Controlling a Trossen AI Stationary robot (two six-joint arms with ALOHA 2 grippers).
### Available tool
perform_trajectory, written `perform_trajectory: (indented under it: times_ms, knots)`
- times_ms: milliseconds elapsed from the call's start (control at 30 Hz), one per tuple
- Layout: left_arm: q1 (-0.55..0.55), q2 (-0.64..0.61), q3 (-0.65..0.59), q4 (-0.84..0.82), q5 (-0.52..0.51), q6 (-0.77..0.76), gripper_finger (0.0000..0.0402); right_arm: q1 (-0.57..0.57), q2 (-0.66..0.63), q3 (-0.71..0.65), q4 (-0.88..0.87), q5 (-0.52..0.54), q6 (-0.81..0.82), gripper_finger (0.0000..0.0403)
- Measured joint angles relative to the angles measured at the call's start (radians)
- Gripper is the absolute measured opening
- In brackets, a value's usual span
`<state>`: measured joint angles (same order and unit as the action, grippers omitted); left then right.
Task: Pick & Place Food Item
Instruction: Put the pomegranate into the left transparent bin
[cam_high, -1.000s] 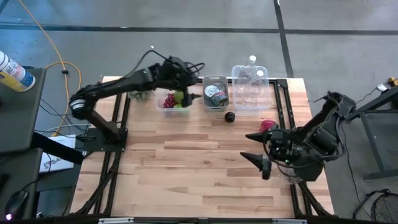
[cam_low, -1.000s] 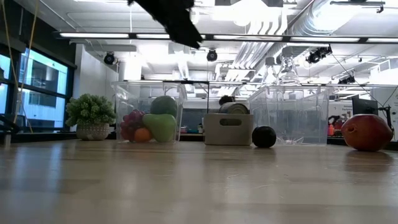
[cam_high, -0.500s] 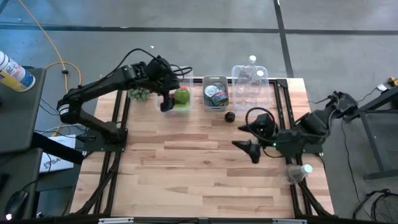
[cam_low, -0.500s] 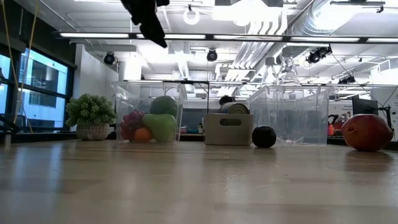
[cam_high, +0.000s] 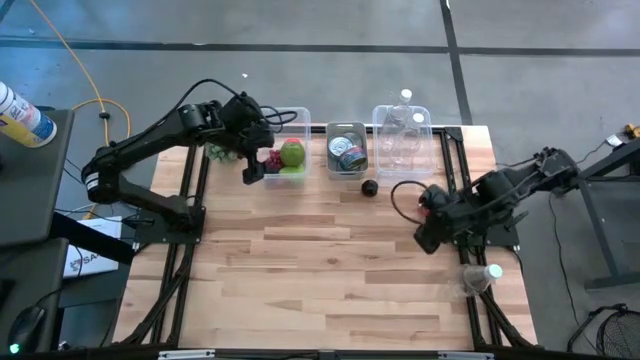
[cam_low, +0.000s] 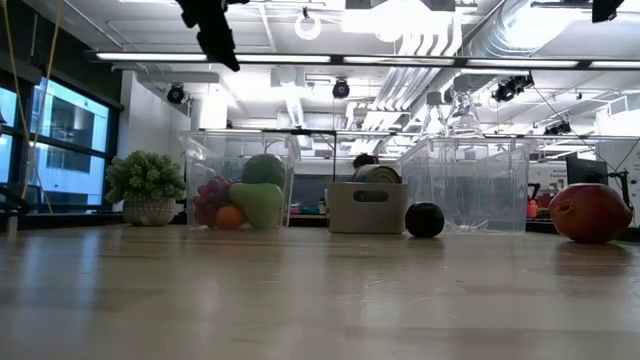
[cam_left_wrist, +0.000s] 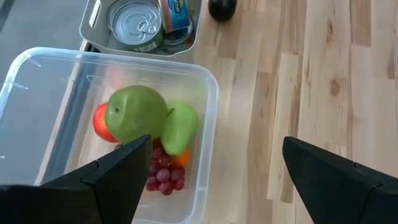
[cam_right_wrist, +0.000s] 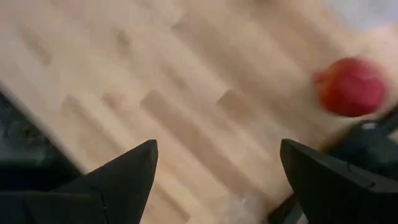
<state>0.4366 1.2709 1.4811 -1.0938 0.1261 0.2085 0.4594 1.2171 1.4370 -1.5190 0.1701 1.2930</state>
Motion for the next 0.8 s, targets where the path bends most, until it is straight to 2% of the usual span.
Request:
perform_trajectory:
  times_ms: [67,200,433,667,800]
  knots:
    - [0.000,0.000,0.000,0.001,0.001,0.000,0.0351,-0.026,-0.031,-0.025,0.028,-0.048,-0.024,0.0329]
    - [0.000,0.005,0.000,0.001,0.007,-0.036,0.0351,-0.100,-0.058,-0.086,-0.056,-0.099,0.037,0.0329]
    - [-0.002,0.006,0.000,-0.002,0.019,-0.115,0.0351,-0.277,-0.107,-0.207,-0.055,-0.136,-0.081,0.0329]
    - [-0.020,0.007,0.000,-0.007,0.083,-0.153,0.0351,-0.506,-0.105,-0.323,-0.052,-0.157,-0.200,0.0329]
    - [-0.045,0.007,0.000,-0.028,0.093,-0.107,0.0351,-0.634,-0.102,-0.410,-0.053,-0.274,-0.221,0.0329]
